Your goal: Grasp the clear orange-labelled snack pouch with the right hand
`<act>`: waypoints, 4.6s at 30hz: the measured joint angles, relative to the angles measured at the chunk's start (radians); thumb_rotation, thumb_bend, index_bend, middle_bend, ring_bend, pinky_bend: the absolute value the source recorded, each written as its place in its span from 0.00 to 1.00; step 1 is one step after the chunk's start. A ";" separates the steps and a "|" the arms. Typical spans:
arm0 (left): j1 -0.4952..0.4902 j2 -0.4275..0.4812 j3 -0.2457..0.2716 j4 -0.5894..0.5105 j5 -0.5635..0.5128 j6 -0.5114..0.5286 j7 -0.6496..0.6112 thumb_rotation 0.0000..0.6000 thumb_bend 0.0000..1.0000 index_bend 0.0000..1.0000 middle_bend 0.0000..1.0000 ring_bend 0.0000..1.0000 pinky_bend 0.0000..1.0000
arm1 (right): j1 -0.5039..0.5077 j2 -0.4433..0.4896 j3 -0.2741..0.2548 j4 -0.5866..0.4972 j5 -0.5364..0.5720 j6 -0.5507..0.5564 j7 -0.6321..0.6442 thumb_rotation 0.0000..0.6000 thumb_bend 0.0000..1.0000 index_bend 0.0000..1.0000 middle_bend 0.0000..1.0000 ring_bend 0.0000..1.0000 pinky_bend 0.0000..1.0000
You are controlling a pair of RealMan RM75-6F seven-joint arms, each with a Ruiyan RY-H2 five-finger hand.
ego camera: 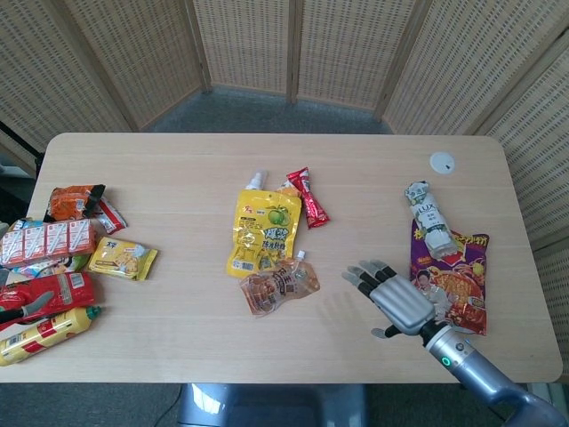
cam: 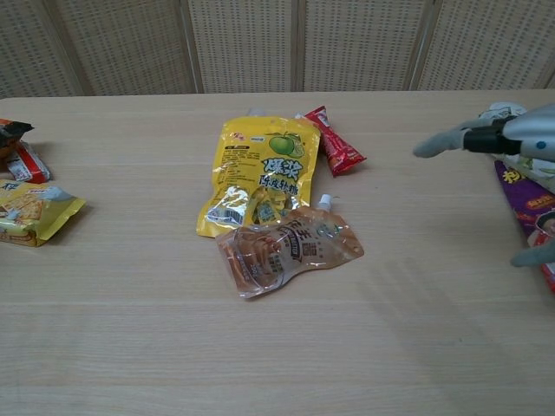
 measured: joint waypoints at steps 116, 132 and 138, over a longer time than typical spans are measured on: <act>-0.012 0.000 -0.014 0.035 -0.028 -0.027 -0.070 0.65 0.00 0.00 0.00 0.00 0.00 | 0.370 -0.755 0.047 0.595 0.469 -0.128 -0.319 1.00 0.26 0.00 0.00 0.00 0.00; -0.010 0.002 -0.014 0.036 -0.026 -0.024 -0.076 0.65 0.00 0.00 0.00 0.00 0.00 | 0.370 -0.783 0.048 0.623 0.430 -0.108 -0.282 1.00 0.32 0.30 0.37 0.27 0.36; -0.010 0.003 -0.015 0.036 -0.026 -0.023 -0.078 0.65 0.00 0.00 0.00 0.00 0.00 | 0.364 -0.781 0.045 0.618 0.414 -0.099 -0.268 1.00 0.36 0.42 0.48 0.37 0.47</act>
